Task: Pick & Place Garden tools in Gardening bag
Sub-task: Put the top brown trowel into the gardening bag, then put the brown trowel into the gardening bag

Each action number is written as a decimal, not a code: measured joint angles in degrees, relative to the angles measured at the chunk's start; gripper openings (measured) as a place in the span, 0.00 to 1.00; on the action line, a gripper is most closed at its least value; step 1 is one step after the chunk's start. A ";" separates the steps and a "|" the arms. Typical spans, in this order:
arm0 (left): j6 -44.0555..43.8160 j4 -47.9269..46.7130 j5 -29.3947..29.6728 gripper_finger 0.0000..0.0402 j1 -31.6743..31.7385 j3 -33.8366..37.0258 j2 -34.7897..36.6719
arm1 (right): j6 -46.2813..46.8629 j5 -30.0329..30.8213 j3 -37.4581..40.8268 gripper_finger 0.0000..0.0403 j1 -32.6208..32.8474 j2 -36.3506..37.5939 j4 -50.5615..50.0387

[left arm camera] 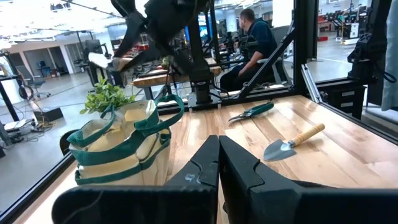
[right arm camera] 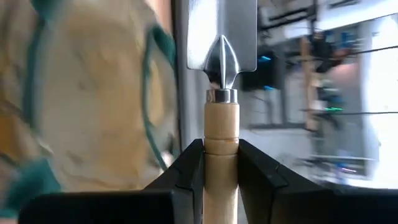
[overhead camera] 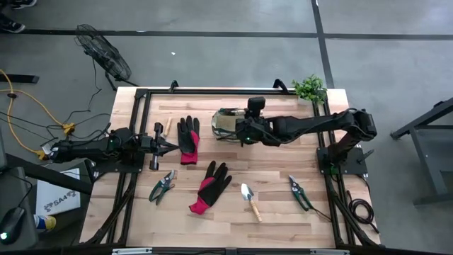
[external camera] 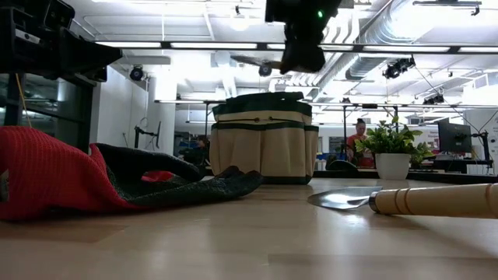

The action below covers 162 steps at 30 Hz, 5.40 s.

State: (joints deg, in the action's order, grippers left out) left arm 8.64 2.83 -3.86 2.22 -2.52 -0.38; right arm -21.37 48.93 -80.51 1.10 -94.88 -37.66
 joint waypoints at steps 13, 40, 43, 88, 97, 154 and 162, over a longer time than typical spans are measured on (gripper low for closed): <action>0.00 0.00 0.00 0.00 0.01 0.00 -0.01 | 19.13 -28.64 -7.67 0.16 -7.64 0.01 -14.39; 0.00 0.00 -0.02 0.00 0.01 0.00 -0.02 | 18.67 -38.98 -36.97 0.16 -13.51 -21.63 -44.07; 0.00 0.00 -0.02 0.00 0.02 0.00 -0.01 | 17.24 -38.99 -37.73 0.16 -13.52 -22.81 -44.32; 0.00 -0.02 -0.02 0.00 0.00 0.00 0.00 | 11.61 -42.49 -37.71 0.16 -15.34 -26.66 -37.87; 0.00 0.00 -0.02 0.00 0.02 0.00 -0.01 | 9.27 -43.31 -37.71 0.16 -15.63 -26.66 -38.18; 0.00 0.00 0.00 0.00 0.00 0.00 0.00 | 9.05 -48.91 -26.34 0.20 -20.00 -28.14 -26.05; 0.00 0.00 -0.01 0.00 0.01 0.00 -0.01 | 9.07 -48.90 -26.34 0.30 -20.00 -28.14 -25.91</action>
State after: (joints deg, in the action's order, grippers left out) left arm 8.64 2.83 -3.87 2.23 -2.52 -0.39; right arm -12.29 0.03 -106.85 -18.90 -123.02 -63.57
